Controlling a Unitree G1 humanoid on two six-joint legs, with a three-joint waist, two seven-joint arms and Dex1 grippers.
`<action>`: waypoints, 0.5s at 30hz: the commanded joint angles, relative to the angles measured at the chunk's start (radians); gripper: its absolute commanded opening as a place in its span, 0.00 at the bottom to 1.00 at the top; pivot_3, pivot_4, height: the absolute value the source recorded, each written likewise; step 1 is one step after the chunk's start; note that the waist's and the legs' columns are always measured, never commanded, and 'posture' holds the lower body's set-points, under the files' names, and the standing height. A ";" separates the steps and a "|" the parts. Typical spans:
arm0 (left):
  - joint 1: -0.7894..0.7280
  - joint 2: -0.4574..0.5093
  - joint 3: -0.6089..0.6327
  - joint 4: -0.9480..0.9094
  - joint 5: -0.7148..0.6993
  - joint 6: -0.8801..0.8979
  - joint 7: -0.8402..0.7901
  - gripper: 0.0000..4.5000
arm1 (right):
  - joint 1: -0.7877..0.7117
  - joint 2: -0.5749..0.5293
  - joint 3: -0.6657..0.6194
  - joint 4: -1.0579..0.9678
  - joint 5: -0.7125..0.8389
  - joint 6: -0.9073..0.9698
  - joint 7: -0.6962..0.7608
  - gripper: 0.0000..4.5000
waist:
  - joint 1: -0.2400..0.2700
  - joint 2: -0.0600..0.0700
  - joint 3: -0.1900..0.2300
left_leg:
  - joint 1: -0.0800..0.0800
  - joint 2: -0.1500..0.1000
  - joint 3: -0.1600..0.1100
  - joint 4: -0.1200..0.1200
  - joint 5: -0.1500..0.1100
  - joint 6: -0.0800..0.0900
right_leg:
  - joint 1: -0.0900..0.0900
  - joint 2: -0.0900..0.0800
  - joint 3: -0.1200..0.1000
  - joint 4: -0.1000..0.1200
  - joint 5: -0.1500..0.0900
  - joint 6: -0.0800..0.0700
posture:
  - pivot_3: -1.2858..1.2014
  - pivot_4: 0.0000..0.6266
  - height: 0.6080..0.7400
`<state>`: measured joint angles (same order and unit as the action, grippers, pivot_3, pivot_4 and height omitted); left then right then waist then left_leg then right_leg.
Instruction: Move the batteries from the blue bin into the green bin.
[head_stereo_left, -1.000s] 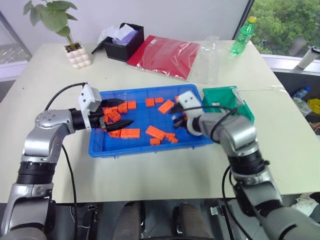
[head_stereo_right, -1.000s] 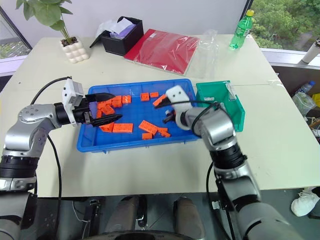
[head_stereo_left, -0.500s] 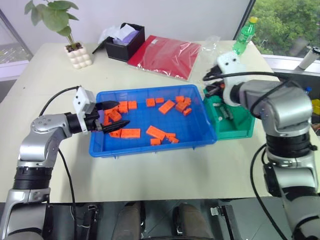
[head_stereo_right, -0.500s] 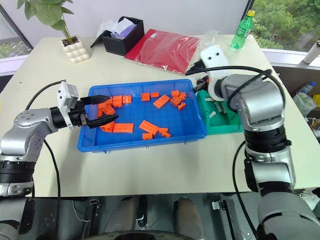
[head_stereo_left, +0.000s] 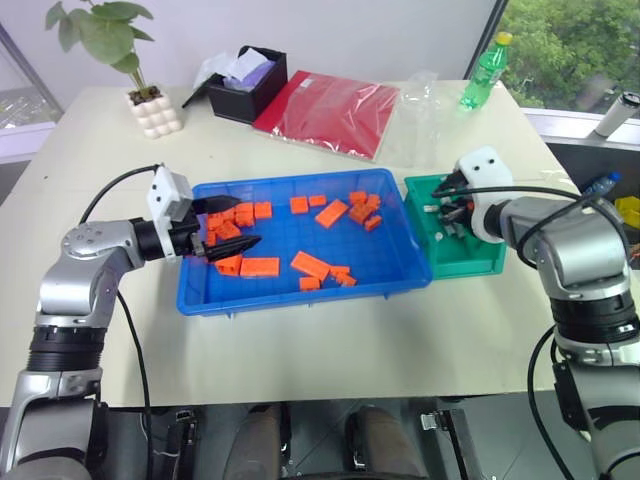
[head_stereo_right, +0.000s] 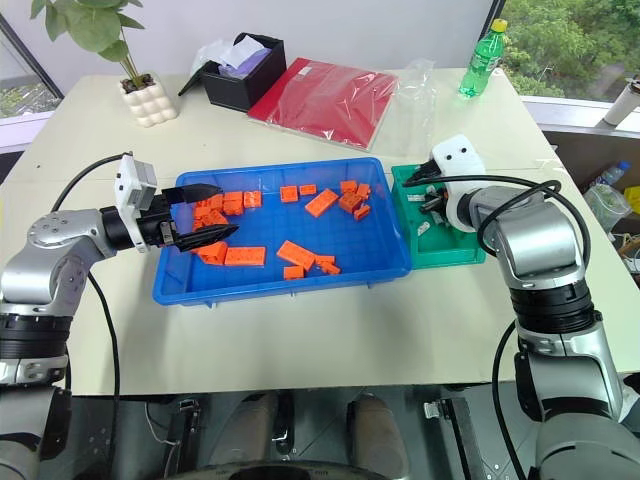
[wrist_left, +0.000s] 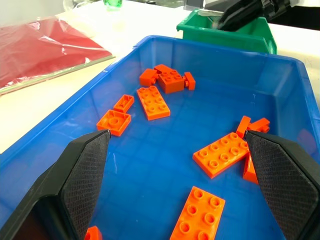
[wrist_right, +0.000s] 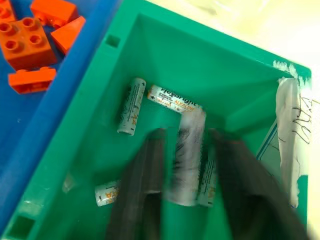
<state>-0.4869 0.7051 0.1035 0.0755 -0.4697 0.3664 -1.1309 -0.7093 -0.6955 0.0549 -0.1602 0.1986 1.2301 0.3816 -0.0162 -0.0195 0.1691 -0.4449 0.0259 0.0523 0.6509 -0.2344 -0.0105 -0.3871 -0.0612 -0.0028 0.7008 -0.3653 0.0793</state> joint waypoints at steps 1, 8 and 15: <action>-0.017 0.016 0.019 -0.017 -0.012 0.002 -0.006 1.00 | 0.002 -0.021 -0.033 -0.010 -0.011 -0.026 0.005 0.75 | 0.000 0.000 0.000 | 0.000 0.000 0.000 0.000 0.000 0.000 | 0.000 0.000 0.000 0.000 0.000 0.000 | 0.52 0.24 1.00; -0.019 0.012 0.026 -0.017 -0.008 -0.004 0.011 1.00 | -0.025 -0.016 -0.023 0.016 -0.053 -0.086 -0.023 0.99 | 0.000 0.000 0.000 | 0.000 0.000 0.000 0.000 0.000 0.000 | 0.000 0.000 0.000 0.000 0.000 0.000 | 0.52 0.24 1.00; -0.082 -0.004 0.102 0.041 0.015 -0.076 0.145 1.00 | -0.067 0.066 -0.098 0.080 -0.080 -0.317 -0.090 0.99 | 0.000 0.000 0.000 | 0.000 0.000 0.000 0.000 0.002 -0.004 | 0.000 0.000 0.000 0.000 0.000 0.000 | 0.52 0.24 1.00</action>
<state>-0.5467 0.6874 0.1509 0.1195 -0.4570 0.3247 -1.0161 -0.7484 -0.6357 0.0111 -0.0806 0.1318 0.9800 0.3139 -0.0162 -0.0195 0.1691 -0.4450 0.0260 0.0523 0.6513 -0.2319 -0.0149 -0.3872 -0.0610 -0.0029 0.7009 -0.3653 0.0793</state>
